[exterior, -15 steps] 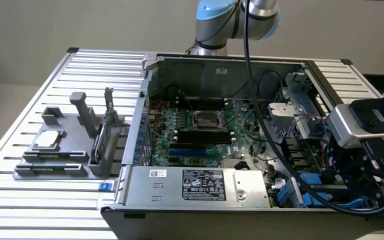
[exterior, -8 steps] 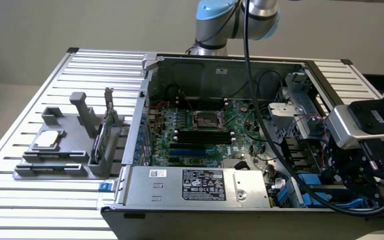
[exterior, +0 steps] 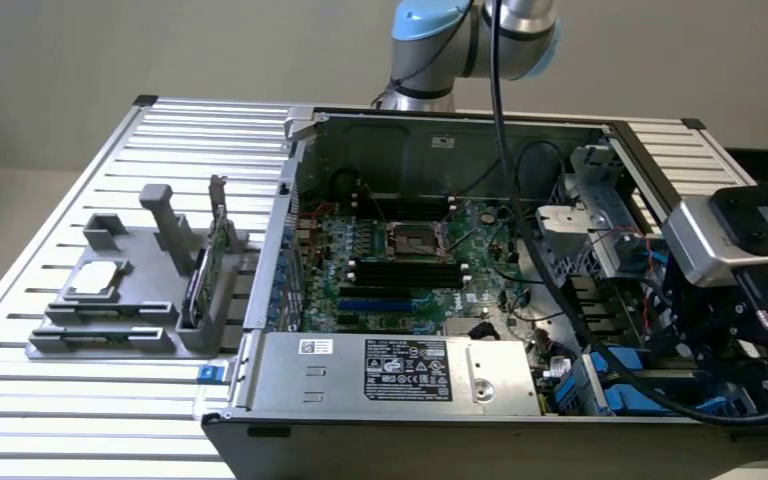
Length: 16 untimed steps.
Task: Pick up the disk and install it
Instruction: 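Insert the first disk wire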
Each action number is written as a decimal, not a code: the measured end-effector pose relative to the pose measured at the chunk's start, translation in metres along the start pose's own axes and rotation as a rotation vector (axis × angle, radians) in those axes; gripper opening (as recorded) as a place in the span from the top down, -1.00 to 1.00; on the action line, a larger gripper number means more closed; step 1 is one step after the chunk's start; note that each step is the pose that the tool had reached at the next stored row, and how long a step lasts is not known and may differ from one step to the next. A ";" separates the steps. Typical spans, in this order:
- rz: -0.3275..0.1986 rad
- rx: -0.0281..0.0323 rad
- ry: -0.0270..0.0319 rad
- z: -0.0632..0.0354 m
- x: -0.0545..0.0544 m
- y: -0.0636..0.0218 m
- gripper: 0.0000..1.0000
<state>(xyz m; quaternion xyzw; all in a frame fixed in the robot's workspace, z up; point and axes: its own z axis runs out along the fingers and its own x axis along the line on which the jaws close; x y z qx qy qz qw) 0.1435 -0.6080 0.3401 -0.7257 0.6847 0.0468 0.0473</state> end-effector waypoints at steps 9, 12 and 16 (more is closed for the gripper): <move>0.001 -0.0009 0.0002 -0.0382 -0.005 -0.0004 0.79; 0.011 0.0003 -0.0009 -0.0458 -0.006 -0.0006 0.79; 0.060 0.0070 -0.0034 -0.0460 -0.006 -0.0005 0.79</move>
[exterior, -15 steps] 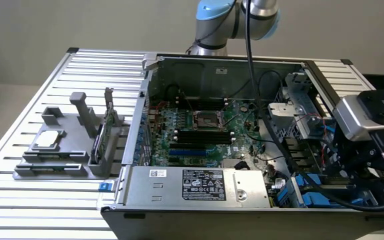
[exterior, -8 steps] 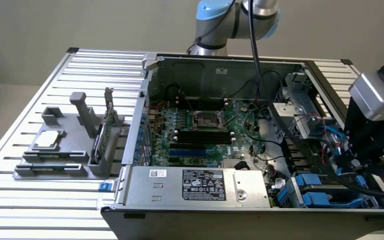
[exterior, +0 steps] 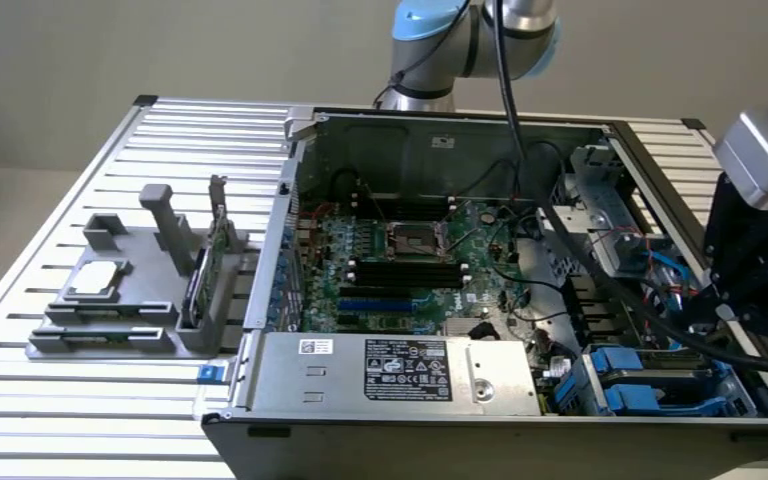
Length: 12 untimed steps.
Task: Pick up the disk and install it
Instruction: 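Insert the first disk wire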
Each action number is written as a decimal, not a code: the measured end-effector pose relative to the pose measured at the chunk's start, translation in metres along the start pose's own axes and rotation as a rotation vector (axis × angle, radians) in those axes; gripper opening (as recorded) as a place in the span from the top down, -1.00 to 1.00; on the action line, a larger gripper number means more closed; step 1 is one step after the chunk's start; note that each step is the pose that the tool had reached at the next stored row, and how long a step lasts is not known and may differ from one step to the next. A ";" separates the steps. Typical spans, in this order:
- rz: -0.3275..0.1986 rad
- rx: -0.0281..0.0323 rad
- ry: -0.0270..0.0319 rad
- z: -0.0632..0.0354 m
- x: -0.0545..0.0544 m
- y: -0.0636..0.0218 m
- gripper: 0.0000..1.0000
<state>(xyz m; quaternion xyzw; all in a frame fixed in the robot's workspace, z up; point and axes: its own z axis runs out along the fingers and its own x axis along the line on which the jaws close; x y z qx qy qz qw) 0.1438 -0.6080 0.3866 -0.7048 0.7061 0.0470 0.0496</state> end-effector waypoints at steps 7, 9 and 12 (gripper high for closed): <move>0.091 0.0125 -0.0021 -0.0002 0.000 0.0000 0.79; 0.118 0.0162 -0.0029 -0.0002 0.000 0.0000 0.79; 0.159 0.0218 -0.0038 -0.0002 0.000 0.0000 0.79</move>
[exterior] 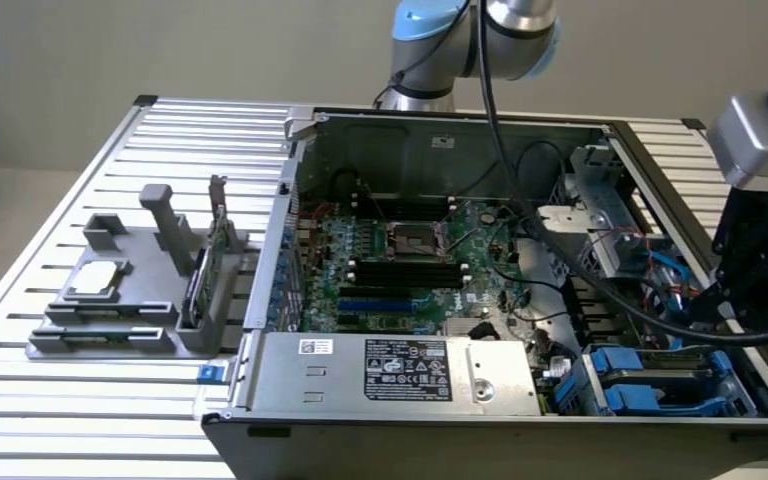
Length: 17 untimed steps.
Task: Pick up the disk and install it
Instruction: 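Insert the first disk wire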
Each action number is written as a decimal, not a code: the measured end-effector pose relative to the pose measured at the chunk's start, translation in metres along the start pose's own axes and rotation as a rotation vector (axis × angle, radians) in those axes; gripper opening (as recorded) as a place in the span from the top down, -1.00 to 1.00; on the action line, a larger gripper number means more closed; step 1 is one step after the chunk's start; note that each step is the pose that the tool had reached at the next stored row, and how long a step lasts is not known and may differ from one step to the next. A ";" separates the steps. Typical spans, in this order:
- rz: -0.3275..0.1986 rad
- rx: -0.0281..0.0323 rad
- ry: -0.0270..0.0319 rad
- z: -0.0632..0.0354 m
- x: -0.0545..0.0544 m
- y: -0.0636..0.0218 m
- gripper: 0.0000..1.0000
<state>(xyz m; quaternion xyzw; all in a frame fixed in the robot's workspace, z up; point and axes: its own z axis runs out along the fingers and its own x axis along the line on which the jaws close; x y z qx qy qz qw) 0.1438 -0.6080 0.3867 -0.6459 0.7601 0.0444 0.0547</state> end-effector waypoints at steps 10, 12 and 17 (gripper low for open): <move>0.143 0.0200 -0.0012 0.0000 0.000 0.0000 0.79; 0.171 0.0239 -0.0015 0.0000 0.000 0.0000 0.79; 0.244 0.0342 -0.0022 0.0000 0.000 0.0000 0.79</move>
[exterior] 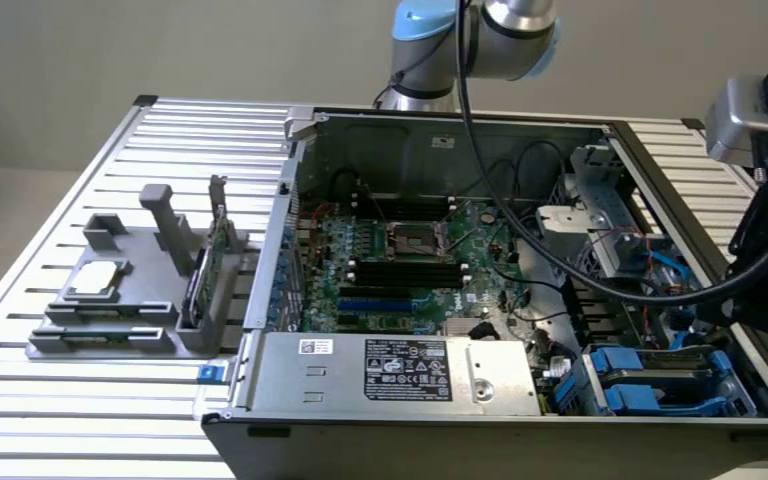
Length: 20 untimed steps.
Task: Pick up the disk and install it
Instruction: 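Insert the first disk wire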
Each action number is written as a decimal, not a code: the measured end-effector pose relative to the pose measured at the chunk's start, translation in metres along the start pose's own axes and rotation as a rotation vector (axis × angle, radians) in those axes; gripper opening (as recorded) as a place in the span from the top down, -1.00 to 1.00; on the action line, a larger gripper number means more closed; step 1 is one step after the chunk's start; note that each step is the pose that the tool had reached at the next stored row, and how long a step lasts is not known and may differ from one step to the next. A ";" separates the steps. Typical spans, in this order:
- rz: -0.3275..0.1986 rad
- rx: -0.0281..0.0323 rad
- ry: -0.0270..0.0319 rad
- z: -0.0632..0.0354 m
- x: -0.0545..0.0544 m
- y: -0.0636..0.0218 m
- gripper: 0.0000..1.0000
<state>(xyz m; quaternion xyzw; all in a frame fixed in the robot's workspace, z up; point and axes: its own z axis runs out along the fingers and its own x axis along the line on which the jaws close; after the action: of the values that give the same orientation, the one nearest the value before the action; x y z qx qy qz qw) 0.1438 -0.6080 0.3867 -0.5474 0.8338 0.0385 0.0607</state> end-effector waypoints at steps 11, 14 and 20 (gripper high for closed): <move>0.166 0.0230 0.0007 0.0000 0.000 0.0000 0.79; 0.213 0.0294 0.0011 0.0000 0.000 0.0000 0.79; 0.304 0.0414 0.0017 0.0000 0.000 0.0000 0.79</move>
<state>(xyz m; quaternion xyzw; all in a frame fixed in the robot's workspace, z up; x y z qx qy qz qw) 0.1438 -0.6080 0.3867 -0.4137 0.9076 0.0296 0.0647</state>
